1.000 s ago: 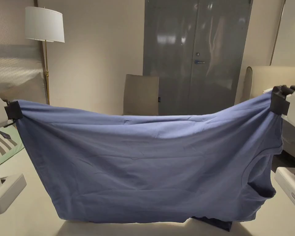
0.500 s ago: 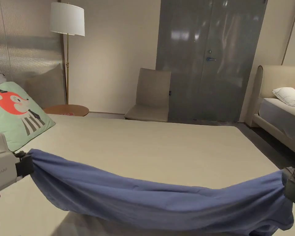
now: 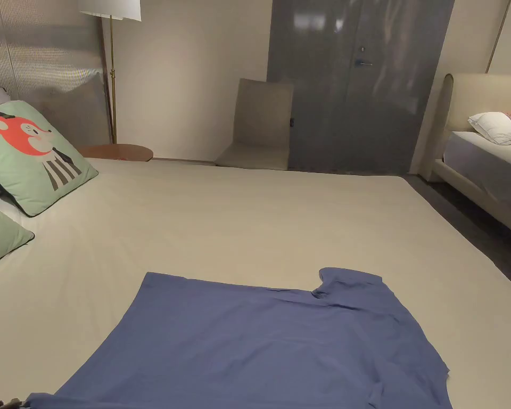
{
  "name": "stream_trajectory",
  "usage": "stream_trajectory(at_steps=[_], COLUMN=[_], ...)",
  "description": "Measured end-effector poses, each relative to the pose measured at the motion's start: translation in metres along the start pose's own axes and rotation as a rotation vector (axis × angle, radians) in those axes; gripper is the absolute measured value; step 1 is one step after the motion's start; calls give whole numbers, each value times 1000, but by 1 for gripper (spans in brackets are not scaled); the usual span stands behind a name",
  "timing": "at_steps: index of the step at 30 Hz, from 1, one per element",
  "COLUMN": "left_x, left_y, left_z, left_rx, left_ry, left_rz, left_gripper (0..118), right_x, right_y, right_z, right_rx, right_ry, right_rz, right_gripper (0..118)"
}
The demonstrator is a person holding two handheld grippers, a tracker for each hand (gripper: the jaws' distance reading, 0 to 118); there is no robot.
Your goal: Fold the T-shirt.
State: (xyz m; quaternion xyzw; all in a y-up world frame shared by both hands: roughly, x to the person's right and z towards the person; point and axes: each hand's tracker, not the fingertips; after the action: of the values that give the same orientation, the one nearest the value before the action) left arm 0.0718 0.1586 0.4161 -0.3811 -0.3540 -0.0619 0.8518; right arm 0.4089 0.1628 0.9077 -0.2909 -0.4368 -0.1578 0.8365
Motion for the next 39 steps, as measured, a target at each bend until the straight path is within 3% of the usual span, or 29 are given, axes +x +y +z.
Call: stream_trajectory(at_steps=[5, 17, 18, 19, 20, 21, 22, 23, 24, 26, 29, 31, 33, 34, 35, 36, 37, 38, 39], left_x=[-10, -21, -21, -19, -19, -18, -16, -15, -13, -5, 12, 28, 43, 50, 56, 59, 61, 61, 60], left_y=[-22, -35, -35, -34, -32, -31, -28, -26, -24, -13, 2, 10, 14, 16, 18, 19, 20, 21, 20], left_z=[-22, -55, -55, -53, -49, -45, -40, -33, -25, -7, 14, 27, 37, 41, 42, 41, 41, 38, 37], left_rx=[-103, -189, -186, -173, -147, -119, -79, -26, 22, 129, 252, 335, 394, 400, 394, 383, 372, 355, 332], left_ry=[18, 48, 49, 46, 52, 71, 84, 86, 77, 32, 7, -11, -24, -23, -26, -28, -42, -62, -78], left_rz=[-16, -29, -31, -34, -37, -44, -45, -37, -30, -21, -29, -57, -97, -114, -115, -110, -96, -68, -44], left_gripper=[1, 1, 2, 15, 38, 65, 94, 105, 106, 106, 105, 97, 94, 81, 65, 45, 15, 0, 0], right_x=[2, 10, 10, 10, 11, 11, 11, 10, 10, 4, -8, -20, -29, -33, -36, -39, -43, -48, -49], right_y=[-29, -60, -59, -59, -58, -57, -55, -52, -49, -38, -16, -3, 6, 10, 14, 17, 21, 23, 24], right_z=[-16, -48, -47, -46, -44, -40, -35, -30, -24, -4, 12, 23, 29, 32, 35, 35, 33, 32, 32], right_rx=[-123, -203, -198, -191, -180, -162, -142, -118, -83, 51, 195, 305, 390, 428, 451, 443, 437, 444, 440], right_ry=[-16, -46, -46, -46, -45, -35, -39, -38, -20, -16, -101, -183, -202, -186, -170, -156, -159, -174, -168], right_rz=[40, 0, -7, -16, -26, -31, -32, -33, -34, -22, -5, 20, 27, 19, 8, 0, 2, -5, -3], right_gripper=[4, 4, 4, 6, 16, 40, 82, 103, 111, 108, 108, 106, 104, 93, 73, 45, 5, 1, 0])
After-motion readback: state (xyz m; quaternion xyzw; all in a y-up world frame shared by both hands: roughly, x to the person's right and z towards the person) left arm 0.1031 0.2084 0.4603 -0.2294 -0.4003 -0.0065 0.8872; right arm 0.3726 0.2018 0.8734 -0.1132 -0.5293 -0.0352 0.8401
